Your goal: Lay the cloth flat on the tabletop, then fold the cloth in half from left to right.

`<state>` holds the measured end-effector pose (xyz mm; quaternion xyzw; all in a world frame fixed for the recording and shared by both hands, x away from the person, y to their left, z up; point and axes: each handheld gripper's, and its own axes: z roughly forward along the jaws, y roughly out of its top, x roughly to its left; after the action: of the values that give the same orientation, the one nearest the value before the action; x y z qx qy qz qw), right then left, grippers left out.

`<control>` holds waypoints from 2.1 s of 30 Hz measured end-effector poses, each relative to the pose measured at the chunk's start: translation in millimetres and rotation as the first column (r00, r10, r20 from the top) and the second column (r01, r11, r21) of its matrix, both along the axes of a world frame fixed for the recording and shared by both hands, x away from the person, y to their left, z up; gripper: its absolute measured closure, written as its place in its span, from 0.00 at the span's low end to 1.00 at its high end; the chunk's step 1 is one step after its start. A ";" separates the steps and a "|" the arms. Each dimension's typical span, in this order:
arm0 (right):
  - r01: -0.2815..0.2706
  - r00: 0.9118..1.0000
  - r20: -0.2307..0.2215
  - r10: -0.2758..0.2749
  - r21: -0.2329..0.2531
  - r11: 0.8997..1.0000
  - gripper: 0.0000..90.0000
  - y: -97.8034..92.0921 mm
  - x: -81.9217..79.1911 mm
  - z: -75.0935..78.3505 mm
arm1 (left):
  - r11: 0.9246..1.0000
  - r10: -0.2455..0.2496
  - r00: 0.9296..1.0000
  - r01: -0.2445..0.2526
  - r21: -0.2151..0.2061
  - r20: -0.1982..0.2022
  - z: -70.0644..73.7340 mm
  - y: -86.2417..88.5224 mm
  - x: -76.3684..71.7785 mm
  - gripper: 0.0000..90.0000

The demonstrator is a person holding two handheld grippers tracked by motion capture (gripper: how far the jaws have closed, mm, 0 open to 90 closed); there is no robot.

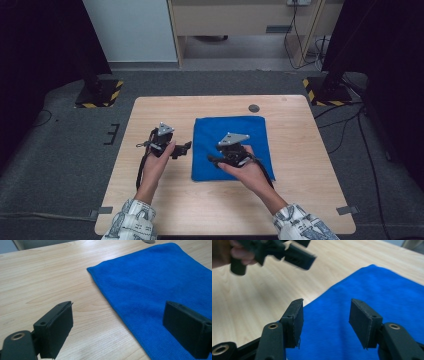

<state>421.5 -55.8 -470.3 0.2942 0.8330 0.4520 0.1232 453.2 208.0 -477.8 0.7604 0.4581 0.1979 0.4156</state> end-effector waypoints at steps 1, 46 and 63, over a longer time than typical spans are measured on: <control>-0.011 1.000 0.005 0.011 -0.008 1.000 0.50 3.1 -2.5 -0.8 | 1.000 0.007 1.000 -0.007 -0.005 0.001 0.4 1.9 -0.2 0.10; -0.107 0.994 -0.052 0.099 -0.207 0.972 0.81 72.4 -35.1 -56.1 | 0.998 0.063 0.998 -0.063 -0.006 -0.015 -7.1 28.8 -1.7 0.10; -0.116 0.989 -0.107 0.105 -0.100 0.988 0.98 74.3 -43.6 -49.6 | 1.000 0.004 1.000 -0.004 -0.020 -0.027 -1.1 13.2 14.9 0.15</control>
<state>377.8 18.5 -519.9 0.2633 0.8760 0.3979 0.0707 468.1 221.2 -478.8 0.7579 0.4671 0.1839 0.4167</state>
